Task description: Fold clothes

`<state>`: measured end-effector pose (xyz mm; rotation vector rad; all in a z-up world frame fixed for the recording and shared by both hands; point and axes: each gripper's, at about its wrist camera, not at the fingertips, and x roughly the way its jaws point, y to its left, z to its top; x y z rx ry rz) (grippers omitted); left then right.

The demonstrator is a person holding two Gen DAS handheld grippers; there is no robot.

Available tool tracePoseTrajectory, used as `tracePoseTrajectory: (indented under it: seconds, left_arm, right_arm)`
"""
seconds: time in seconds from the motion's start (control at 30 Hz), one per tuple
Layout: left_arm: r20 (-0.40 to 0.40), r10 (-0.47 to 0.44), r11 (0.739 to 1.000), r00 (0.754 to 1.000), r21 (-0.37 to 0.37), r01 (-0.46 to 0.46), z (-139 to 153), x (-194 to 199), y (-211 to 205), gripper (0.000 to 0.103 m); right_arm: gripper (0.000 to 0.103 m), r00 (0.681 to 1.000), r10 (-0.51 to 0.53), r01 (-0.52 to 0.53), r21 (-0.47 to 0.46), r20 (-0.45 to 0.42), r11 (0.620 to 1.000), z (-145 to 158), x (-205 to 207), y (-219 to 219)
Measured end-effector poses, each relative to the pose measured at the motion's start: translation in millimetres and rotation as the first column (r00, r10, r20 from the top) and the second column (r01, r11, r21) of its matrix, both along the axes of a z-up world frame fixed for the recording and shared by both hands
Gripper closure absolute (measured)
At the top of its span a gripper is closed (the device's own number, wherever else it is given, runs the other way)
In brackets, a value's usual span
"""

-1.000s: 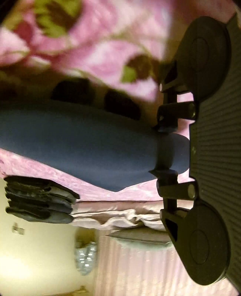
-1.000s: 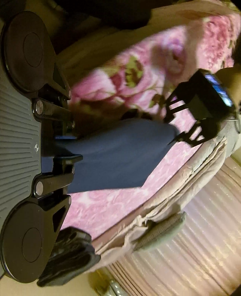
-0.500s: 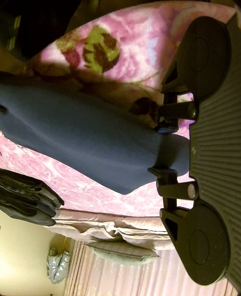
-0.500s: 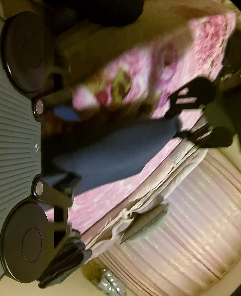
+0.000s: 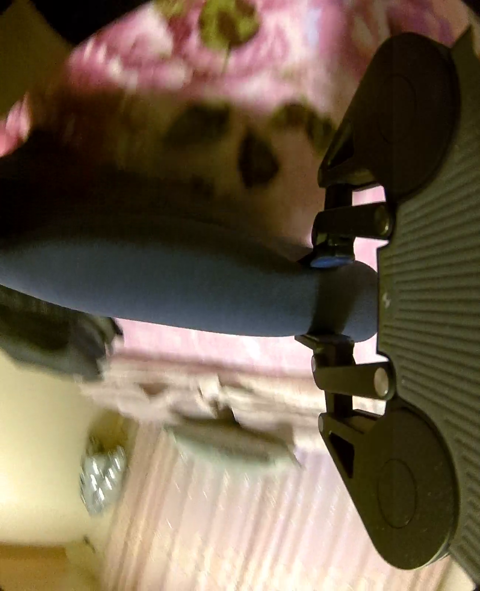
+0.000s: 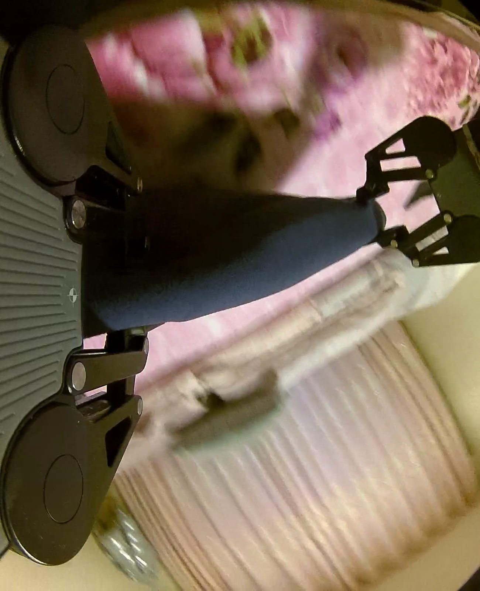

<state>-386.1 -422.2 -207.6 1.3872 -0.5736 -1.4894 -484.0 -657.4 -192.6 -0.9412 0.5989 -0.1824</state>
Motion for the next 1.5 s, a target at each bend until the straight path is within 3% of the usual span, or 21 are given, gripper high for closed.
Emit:
tracePoseTrajectory:
  seconds: [0.13, 0.2, 0.3, 0.43, 0.5, 0.6, 0.77, 0.87, 0.93, 1.07, 1.17, 1.2, 1.23, 1.27, 1.4, 1.5]
  left_arm:
    - [0.015, 0.085, 0.988, 0.996, -0.13, -0.083, 39.1, 3.9, 15.8, 0.075]
    - [0.048, 0.107, 0.985, 0.993, -0.14, -0.099, 36.6, -4.6, 40.0, 0.075]
    - [0.05, 0.109, 0.993, 0.993, -0.057, -0.107, 5.9, -22.4, 81.5, 0.074]
    - [-0.02, 0.121, 0.983, 0.992, 0.143, -0.117, -59.2, -48.9, 121.9, 0.072]
    - [0.005, 0.121, 0.982, 0.993, 0.145, -0.12, -85.1, -64.4, 139.5, 0.072]
    - [-0.033, 0.158, 0.98, 0.987, 0.131, -0.152, -92.9, -74.0, 155.3, 0.07]
    - [-0.198, 0.246, 0.963, 0.949, 0.165, -0.215, -64.0, -58.0, 172.5, 0.069]
    - [-0.326, 0.312, 0.947, 0.893, 0.186, -0.263, -42.4, -38.4, 181.7, 0.069]
    - [-0.414, 0.35, 0.936, 0.84, 0.188, -0.297, -26.1, -26.0, 182.5, 0.069]
    - [-0.567, 0.392, 0.918, 0.724, 0.193, -0.346, 4.2, -3.3, 165.3, 0.069]
    - [-0.658, 0.416, 0.905, 0.627, 0.232, -0.357, 15.1, 13.7, 133.6, 0.069]
    - [-0.682, 0.425, 0.9, 0.595, 0.248, -0.358, 16.0, 18.5, 121.1, 0.069]
    - [-0.704, 0.432, 0.896, 0.563, 0.263, -0.358, 16.1, 23.7, 107.9, 0.069]
    - [-0.722, 0.441, 0.891, 0.534, 0.279, -0.358, 14.4, 29.8, 94.2, 0.068]
    - [-0.748, 0.499, 0.856, 0.438, 0.346, -0.384, -1.5, 58.7, 41.2, 0.068]
    - [-0.751, 0.547, 0.82, 0.37, 0.393, -0.416, -15.3, 80.0, 10.2, 0.068]
  right_arm:
    - [0.084, 0.991, 0.084, -0.073, -0.108, 0.105, 0.991, 29.4, 20.4, -13.8]
    - [0.083, 0.982, 0.141, -0.126, -0.117, 0.124, 0.985, 28.9, 17.8, -11.4]
    - [0.083, 0.98, 0.186, -0.182, -0.066, 0.064, 0.981, 0.8, 2.9, 0.2]
    - [0.083, 0.974, 0.209, -0.206, 0.047, -0.082, 0.977, -67.3, -26.4, 18.8]
    - [0.083, 0.969, 0.207, -0.199, 0.07, -0.133, 0.977, -93.3, -44.2, 28.6]
    - [0.083, 0.977, 0.159, -0.143, 0.12, -0.14, 0.982, -102.2, -65.9, 32.4]
    - [0.083, 0.99, 0.069, -0.048, 0.163, -0.121, 0.985, -89.5, -100.4, 31.8]
    - [0.083, 0.997, 0.012, 0.006, 0.224, -0.081, 0.975, -75.8, -116.1, 37.1]
    - [0.083, 0.999, -0.035, 0.042, 0.329, -0.029, 0.943, -62.6, -116.1, 36.3]
    - [0.083, 0.994, -0.102, 0.067, 0.539, 0.036, 0.84, -32.6, -91.7, 25.6]
    - [0.081, 0.987, -0.146, 0.065, 0.672, 0.065, 0.737, -12.2, -66.7, 10.0]
    - [0.066, 0.984, -0.162, 0.065, 0.716, 0.068, 0.695, -7.9, -56.4, 2.3]
    - [0.042, 0.981, -0.179, 0.064, 0.754, 0.072, 0.653, -3.9, -46.2, -5.2]
    - [0.036, 0.978, -0.192, 0.06, 0.784, 0.076, 0.617, -0.9, -35.6, -12.0]
    - [0.036, 0.979, -0.202, 0.096, 0.859, 0.009, 0.503, 4.4, 11.4, -39.6]
    - [0.036, 0.965, -0.261, 0.15, 0.883, -0.032, 0.445, 0.8, 33.3, -65.0]
